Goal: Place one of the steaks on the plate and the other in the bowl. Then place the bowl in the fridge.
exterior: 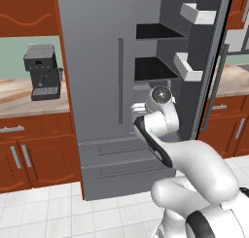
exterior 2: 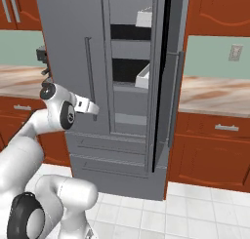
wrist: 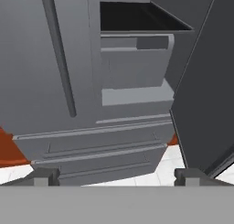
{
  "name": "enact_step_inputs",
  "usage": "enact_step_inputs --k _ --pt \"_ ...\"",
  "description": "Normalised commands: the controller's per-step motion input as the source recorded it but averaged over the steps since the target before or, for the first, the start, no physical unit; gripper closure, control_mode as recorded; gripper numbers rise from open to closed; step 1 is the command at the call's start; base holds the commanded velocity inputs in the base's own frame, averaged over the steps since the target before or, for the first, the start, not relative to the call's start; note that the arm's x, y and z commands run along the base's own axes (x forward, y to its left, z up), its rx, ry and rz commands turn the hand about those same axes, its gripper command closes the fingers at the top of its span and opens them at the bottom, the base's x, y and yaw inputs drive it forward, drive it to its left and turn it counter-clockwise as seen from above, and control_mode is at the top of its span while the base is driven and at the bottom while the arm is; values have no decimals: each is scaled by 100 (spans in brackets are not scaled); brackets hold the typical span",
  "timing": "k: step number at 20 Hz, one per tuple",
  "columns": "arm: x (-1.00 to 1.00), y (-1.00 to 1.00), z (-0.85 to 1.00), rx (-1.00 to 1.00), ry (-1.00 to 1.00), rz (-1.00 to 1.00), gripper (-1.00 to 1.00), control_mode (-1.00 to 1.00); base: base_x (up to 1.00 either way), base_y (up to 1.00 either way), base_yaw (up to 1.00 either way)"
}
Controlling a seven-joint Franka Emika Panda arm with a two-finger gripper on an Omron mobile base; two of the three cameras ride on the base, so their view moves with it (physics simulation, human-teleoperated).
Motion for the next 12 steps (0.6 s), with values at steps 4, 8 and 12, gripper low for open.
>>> enact_step_inputs --k 4,8,12 --pt "9 1 56 21 0 0 -100 -100 0 0 0" --pt "33 41 23 -6 -3 0 -100 -100 0 0 0" --pt "45 2 39 1 0 0 -100 -100 0 0 0"
